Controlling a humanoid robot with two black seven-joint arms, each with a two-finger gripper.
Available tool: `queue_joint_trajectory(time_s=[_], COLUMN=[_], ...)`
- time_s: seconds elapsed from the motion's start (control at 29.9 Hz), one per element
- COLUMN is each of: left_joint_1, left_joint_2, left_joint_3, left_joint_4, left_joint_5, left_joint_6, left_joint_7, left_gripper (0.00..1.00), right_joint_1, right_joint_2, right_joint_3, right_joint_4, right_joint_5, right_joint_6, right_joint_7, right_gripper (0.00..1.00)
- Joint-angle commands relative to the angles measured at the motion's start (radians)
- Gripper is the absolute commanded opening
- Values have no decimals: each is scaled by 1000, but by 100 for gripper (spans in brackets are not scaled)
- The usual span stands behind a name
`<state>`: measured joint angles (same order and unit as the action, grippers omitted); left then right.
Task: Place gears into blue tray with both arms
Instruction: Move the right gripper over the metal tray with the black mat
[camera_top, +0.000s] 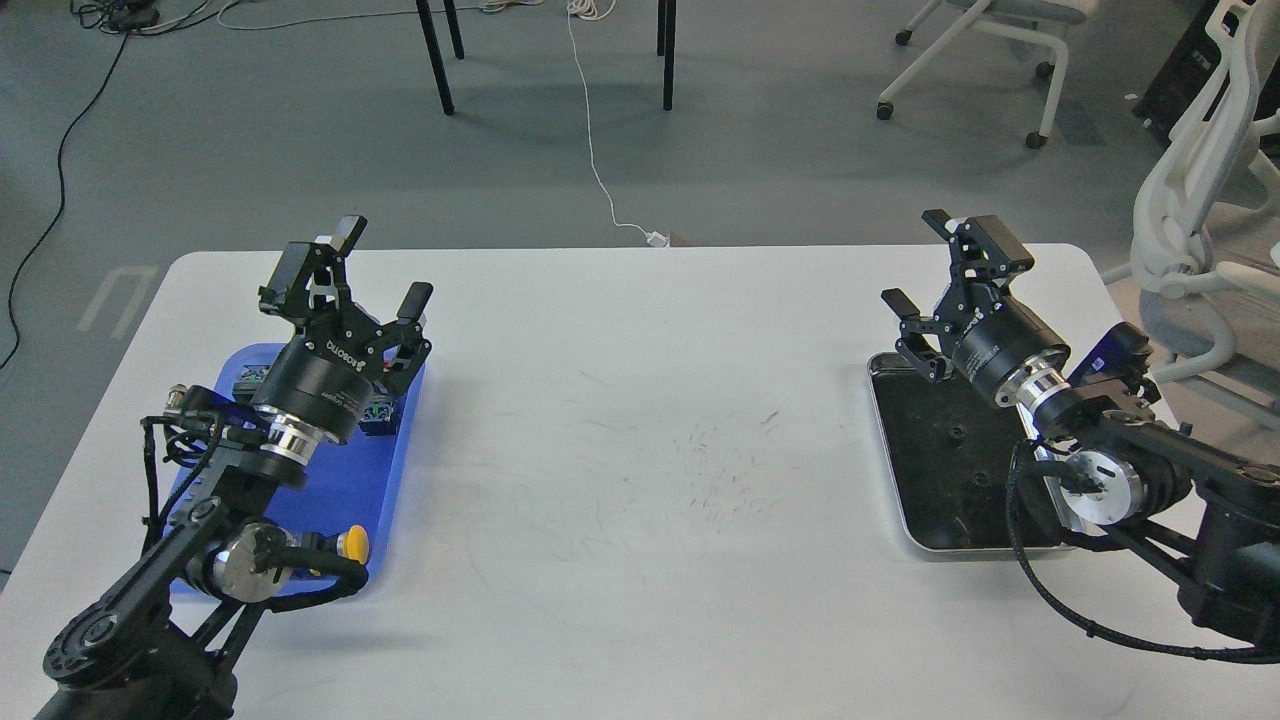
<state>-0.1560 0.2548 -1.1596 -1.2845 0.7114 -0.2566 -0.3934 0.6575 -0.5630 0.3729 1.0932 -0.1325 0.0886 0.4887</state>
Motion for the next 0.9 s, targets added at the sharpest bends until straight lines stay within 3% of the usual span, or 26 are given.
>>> queue_joint_trajectory(time_s=[0.0,0.4,0.43,0.57,0.7,0.87], left_joint_1=[4,4,0,0,1,1], left_joint_2=[1,14,32,37,35,34], left_joint_3=[-3,3,4,8,12,14], left_joint_4=[-12,-9,-9,-10,-12,-12], left_joint_5=[0,10,8,8,8,8], left_joint_6=[2,7,-4,-3,-4,-7], left_joint_7=[2,-10,-12,-36,-44,-56], left_gripper=[98,98,98,98,98,98], right_joint_1=[-1,8,22,80,242,422], right_joint_2=[0,-17,-59,-158,-296,-376], right_joint_3=[0,-17,-34,-95,-263,-435], right_joint_4=[1,11,25,54,63,63], right_joint_5=[1,-15,-53,-298,-698,-1010], right_joint_6=[-1,10,22,42,71,126], right_joint_7=[0,0,0,0,0,0], right_gripper=[99,99,99,99,99,99])
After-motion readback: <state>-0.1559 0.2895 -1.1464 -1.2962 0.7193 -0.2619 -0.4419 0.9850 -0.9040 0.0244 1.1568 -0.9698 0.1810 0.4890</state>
